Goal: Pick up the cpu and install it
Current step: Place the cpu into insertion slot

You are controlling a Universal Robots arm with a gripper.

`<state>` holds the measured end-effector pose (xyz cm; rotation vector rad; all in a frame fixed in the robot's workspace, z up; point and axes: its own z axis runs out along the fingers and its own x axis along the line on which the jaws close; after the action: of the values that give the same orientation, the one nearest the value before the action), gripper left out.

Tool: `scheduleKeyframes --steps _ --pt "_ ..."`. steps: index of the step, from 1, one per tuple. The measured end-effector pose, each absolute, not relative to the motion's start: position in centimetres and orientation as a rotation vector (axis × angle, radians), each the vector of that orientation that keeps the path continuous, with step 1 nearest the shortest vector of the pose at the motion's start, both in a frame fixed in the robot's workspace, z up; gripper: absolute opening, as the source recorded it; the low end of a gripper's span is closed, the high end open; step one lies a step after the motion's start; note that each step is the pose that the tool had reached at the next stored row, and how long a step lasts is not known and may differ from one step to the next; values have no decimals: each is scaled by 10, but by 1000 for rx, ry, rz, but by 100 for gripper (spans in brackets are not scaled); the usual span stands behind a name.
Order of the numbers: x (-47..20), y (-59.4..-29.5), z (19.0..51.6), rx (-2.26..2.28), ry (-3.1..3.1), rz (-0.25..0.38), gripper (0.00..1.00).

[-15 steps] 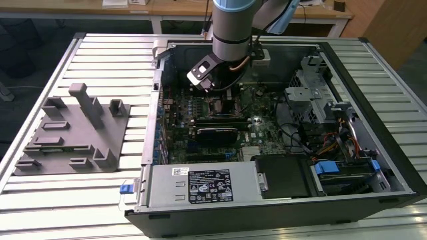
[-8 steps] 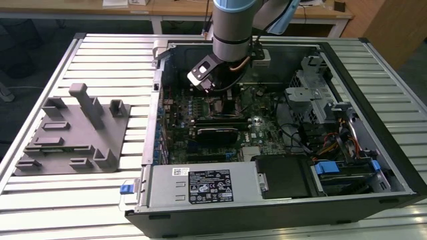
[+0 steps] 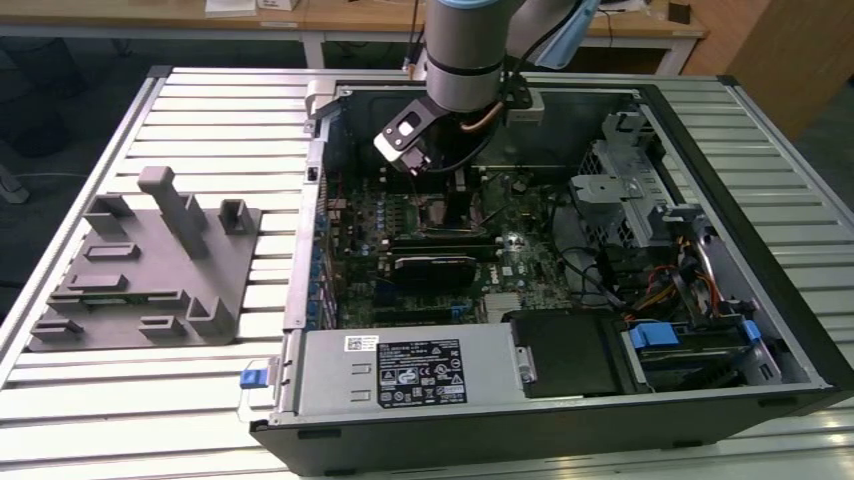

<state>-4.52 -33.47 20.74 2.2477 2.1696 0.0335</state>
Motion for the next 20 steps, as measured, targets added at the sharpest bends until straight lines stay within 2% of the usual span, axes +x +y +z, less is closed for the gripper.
scheduleKeyframes --steps 7,9,10,12,13,15,16,18,20 --pt "-45 -335 207 2248 2169 34 59" --pt "-45 -335 207 2248 2169 34 47" --pt "-45 -335 207 2247 2169 34 47" --pt "-45 -335 207 2247 2169 34 35" --pt "-45 -335 207 2247 2169 34 35" --pt "-45 -335 207 2247 2169 34 23" --pt "-45 -335 207 2247 2169 34 23" --pt "-45 -335 207 2247 2169 34 11" --pt "-45 -335 207 2247 2169 34 11"
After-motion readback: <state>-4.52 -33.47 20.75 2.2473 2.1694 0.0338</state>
